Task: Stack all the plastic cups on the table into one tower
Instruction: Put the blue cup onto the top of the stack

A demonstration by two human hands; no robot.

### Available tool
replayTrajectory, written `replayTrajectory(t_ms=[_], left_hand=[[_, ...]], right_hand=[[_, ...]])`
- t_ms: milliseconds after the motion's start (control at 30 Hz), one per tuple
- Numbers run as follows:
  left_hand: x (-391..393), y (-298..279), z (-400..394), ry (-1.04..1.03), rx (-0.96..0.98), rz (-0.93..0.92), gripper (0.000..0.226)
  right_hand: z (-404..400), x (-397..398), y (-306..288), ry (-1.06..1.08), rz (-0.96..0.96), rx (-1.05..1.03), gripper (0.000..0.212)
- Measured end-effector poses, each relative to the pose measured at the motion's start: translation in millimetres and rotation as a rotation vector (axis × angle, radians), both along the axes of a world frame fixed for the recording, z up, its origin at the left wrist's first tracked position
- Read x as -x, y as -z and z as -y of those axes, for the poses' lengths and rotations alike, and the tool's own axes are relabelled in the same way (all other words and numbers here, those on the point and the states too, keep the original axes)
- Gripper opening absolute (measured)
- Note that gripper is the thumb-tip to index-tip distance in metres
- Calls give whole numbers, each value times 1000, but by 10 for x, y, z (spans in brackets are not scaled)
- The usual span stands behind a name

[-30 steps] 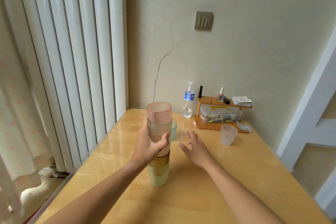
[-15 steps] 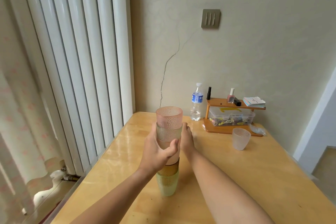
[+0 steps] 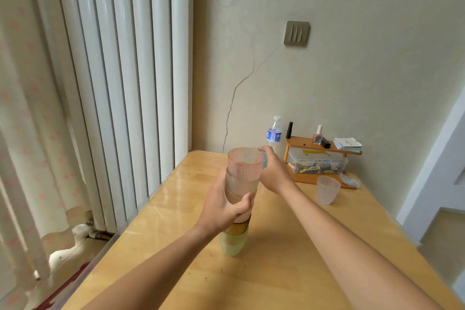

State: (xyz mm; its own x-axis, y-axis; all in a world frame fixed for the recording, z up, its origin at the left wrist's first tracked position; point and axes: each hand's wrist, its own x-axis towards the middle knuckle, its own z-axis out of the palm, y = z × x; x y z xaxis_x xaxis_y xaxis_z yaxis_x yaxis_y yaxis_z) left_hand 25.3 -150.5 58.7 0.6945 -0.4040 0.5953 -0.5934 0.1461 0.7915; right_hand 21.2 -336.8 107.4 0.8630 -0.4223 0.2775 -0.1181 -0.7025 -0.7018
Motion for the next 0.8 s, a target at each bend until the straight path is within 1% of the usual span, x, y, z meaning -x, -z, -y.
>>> replayTrajectory(t_ms=[133,267,367,533,633,800], left_hand=[[72,-65,-69,39,-29,-36,52],[115,-114,-112,43,-61,-53,55],[148,-154,-138,41,-79,-66,54],[145,-180,-173,57,-115,-75,60],[152,-195,-190,80,-121,-87,62],[158,-160,-166,90,-94,-78,61]], right_hand=[[-77,266,-495,-5,104,5,77],[-219,452,-881,21,236,33,73],[-326,551,-1038,-23,298,30,69],[-482,648,-1019,-168,271,71,63],[-527,696,-1009,-211,272,62,63],[-560,769,-857,-241,121,148,65]])
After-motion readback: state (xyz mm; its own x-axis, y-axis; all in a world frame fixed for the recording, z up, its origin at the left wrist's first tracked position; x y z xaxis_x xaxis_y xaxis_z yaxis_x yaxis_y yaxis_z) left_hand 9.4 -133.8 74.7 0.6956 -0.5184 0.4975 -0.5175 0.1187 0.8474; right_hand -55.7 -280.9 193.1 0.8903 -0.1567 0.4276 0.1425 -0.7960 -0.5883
